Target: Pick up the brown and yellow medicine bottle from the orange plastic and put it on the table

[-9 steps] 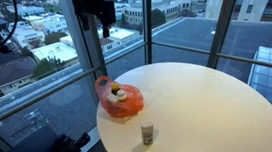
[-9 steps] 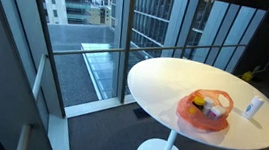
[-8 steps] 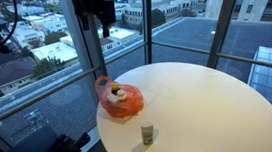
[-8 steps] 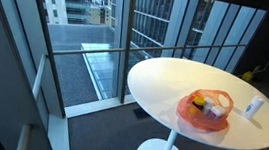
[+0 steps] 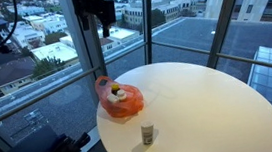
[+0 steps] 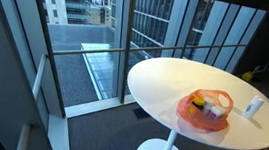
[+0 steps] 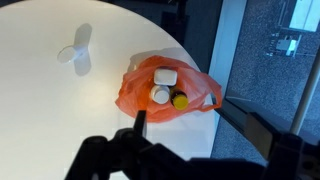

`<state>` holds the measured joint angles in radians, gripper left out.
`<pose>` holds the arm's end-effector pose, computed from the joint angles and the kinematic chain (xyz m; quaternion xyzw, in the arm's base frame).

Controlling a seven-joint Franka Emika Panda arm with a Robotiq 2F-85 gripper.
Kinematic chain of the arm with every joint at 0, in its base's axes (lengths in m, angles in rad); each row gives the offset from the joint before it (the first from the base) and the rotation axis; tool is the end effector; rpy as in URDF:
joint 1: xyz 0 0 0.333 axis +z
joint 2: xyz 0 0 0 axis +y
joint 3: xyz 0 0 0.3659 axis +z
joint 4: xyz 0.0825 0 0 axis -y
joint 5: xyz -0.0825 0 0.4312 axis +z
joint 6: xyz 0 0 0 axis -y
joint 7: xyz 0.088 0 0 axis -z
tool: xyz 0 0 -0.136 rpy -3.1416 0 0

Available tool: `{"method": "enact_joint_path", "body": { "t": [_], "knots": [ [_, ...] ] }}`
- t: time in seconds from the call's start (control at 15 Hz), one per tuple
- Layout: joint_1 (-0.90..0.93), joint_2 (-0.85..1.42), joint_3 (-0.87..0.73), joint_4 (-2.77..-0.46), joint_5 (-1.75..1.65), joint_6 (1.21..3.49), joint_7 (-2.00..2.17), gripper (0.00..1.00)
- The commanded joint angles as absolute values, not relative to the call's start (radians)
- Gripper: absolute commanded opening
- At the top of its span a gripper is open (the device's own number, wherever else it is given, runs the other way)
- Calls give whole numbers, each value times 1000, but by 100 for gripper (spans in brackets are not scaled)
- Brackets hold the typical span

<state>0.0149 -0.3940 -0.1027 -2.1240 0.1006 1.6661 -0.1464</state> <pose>0.4530 -0.0330 0.5744 -0.9967 -0.0273 0.0249 0.0728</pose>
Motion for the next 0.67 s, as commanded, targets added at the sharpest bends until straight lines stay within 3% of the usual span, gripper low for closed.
{"method": "enact_joint_path", "body": {
  "t": [0.0, 0.6],
  "knots": [
    [0, -388, -88, -2117, 98, 1665, -143, 100],
    [4, -269, -52, -2029, 64, 1739, -105, 100]
  ]
}}
